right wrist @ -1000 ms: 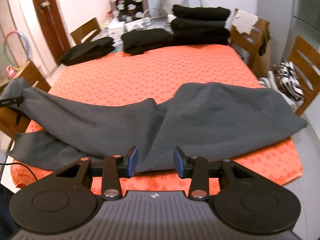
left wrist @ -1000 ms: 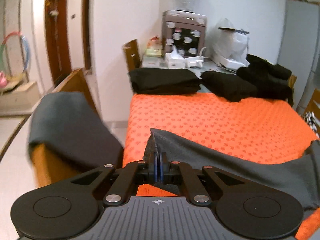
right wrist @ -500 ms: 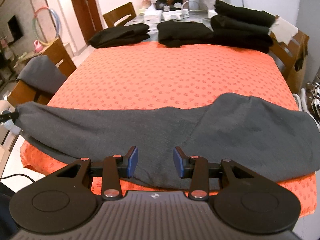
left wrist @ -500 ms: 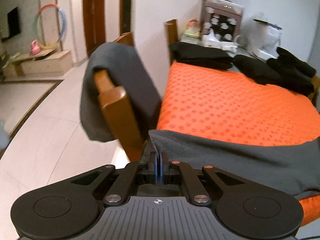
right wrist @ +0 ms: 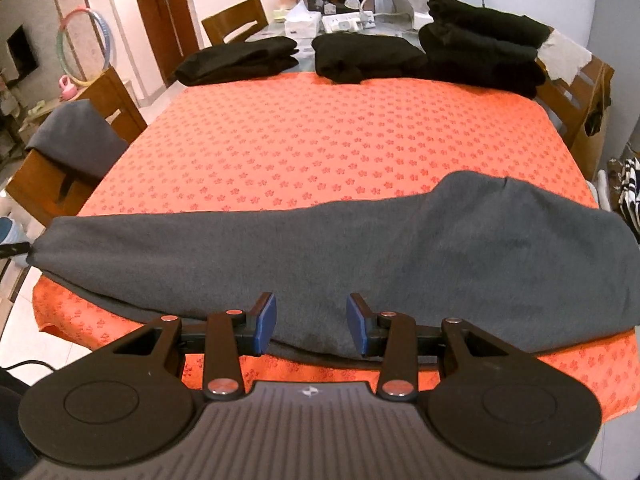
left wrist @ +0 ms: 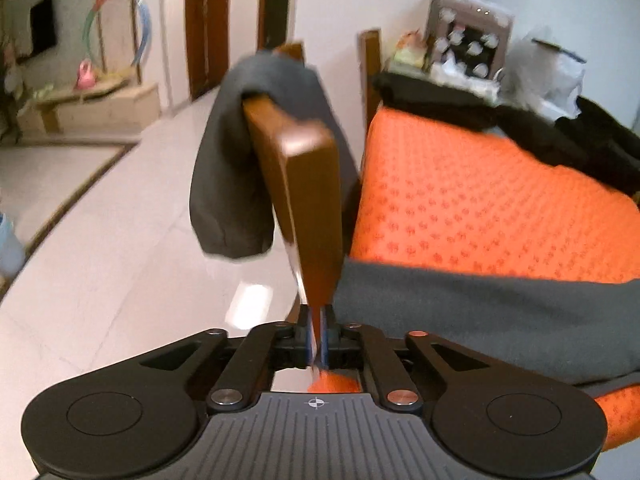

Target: Fold clothes

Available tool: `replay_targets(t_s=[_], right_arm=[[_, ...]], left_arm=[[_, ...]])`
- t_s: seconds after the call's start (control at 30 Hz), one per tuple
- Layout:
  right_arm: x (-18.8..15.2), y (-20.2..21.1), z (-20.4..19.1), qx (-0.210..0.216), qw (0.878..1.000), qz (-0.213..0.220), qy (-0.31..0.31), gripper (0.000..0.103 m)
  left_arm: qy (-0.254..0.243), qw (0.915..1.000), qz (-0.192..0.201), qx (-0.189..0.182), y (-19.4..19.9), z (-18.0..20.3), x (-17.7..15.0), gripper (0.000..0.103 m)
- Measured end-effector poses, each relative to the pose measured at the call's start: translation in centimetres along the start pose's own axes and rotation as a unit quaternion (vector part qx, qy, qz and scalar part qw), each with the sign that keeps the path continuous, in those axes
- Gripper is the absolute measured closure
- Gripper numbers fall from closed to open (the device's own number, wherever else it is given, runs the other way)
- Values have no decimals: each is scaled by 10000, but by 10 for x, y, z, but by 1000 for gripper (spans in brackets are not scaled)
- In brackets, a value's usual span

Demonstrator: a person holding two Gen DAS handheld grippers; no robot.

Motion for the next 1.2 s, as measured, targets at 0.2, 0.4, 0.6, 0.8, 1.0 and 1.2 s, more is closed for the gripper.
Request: replay_targets(t_s=[0.2,0.4,0.6,0.8,1.0,1.2], right_arm=[[-6,-34,-2,-128,9999,87,-13,59],[-32,-76,-15,-435,9978,-283,414,57],[-27,-71,-34,-571,9942,-122,902,55],[-34,-89,-46,-240,9953,-284,895,53],[-18,-86,-69,-128,9922,-234,1220,52],[-5,-105,-88,219,9858,-162,1660,52]], left_arm=[[-496,9973,265,-478,17,25,15,71],[-1295,9856,243,-1059,4,90,-2,63],[-1646,9807,86,-1049,-20,101,-22,60],[-1485,9838,29,-1008,-24,90,-19,61],[-1462,9810,195,-1258,-20,107,-3,61],[-1524,9822,126,-1091,-36,117,-5,59]])
Point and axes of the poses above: each gripper's, at about its wrist camera, not at the fingertips, and y roughly against the way its jaws point, z to its right, x to its top, the point moved 5 cm from there along -y, roughly the way its jaws point, and after that the axes turned 13 degrees about x, right-handed, at the moved point
